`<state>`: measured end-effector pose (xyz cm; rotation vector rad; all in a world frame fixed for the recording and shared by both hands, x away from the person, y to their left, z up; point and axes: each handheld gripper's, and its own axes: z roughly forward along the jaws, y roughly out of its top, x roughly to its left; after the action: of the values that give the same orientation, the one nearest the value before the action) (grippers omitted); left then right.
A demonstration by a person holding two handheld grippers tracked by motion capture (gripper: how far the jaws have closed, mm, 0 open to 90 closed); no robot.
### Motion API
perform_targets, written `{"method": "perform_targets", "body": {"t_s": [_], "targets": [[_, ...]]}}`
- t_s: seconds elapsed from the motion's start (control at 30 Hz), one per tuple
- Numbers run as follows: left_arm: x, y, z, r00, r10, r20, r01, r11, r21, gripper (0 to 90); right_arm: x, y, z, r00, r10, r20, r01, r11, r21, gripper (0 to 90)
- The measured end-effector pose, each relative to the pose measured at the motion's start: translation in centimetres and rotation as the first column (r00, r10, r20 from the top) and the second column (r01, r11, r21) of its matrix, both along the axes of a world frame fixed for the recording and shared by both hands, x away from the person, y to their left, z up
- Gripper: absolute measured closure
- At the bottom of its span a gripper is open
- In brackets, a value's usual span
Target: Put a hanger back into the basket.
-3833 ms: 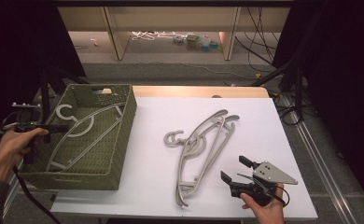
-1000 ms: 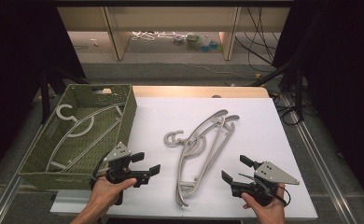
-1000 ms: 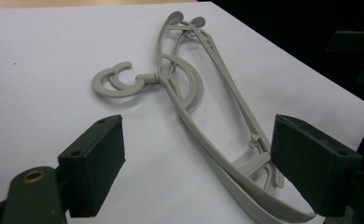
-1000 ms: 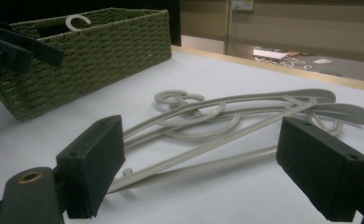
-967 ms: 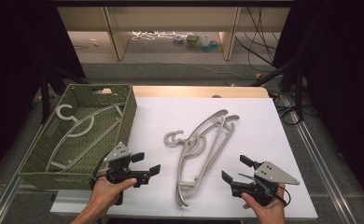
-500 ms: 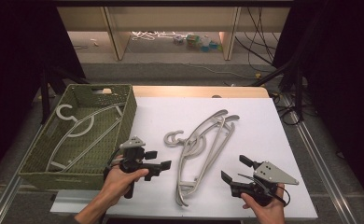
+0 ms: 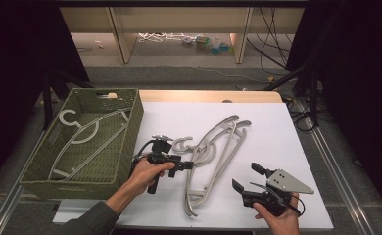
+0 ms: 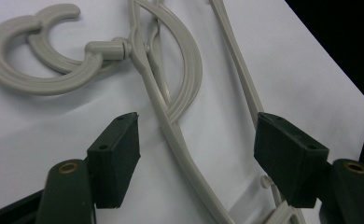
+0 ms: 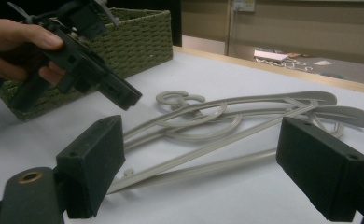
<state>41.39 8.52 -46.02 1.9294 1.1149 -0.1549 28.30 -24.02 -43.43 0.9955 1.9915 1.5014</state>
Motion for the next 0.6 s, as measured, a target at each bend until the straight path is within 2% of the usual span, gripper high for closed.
{"method": "perform_targets", "body": {"t_s": [0.1,0.13,0.2,0.27,0.43,0.5,0.6], "targets": [[0.7,-0.8,-0.7,0.9999,-0.004,-0.015,0.004,0.9999,0.017,33.2,0.1,0.1,-0.1,0.9999,0.003,0.015,-0.003,1.000,0.019,16.1],[1.0,-1.0,-0.8,0.9994,-0.012,-0.031,0.013,0.9992,0.039,33.4,0.1,0.1,-0.1,0.9999,0.002,0.016,-0.003,1.000,0.019,16.1],[1.5,-1.4,-1.5,0.9992,-0.010,-0.039,0.013,0.9983,0.057,35.4,0.0,0.0,0.0,1.0000,-0.006,0.008,0.006,1.000,0.001,16.2],[1.8,-1.6,-1.8,0.9987,-0.019,-0.047,0.023,0.9973,0.069,37.9,0.1,0.1,-0.1,0.9998,0.001,0.017,-0.002,1.000,0.022,16.2],[2.1,-2.1,-2.3,0.9975,-0.036,-0.061,0.041,0.9960,0.079,44.5,0.0,-0.2,0.0,1.0000,0.000,0.006,0.000,1.000,-0.004,16.2],[2.2,-2.2,-2.4,0.9971,-0.035,-0.067,0.040,0.9969,0.067,47.3,0.0,-0.2,0.0,1.0000,-0.001,0.009,0.001,1.000,0.002,16.2],[2.3,-2.5,-2.6,0.9968,-0.053,-0.060,0.058,0.9953,0.078,49.4,0.0,-0.2,0.0,1.0000,0.003,0.007,-0.003,1.000,0.002,16.2]]}}
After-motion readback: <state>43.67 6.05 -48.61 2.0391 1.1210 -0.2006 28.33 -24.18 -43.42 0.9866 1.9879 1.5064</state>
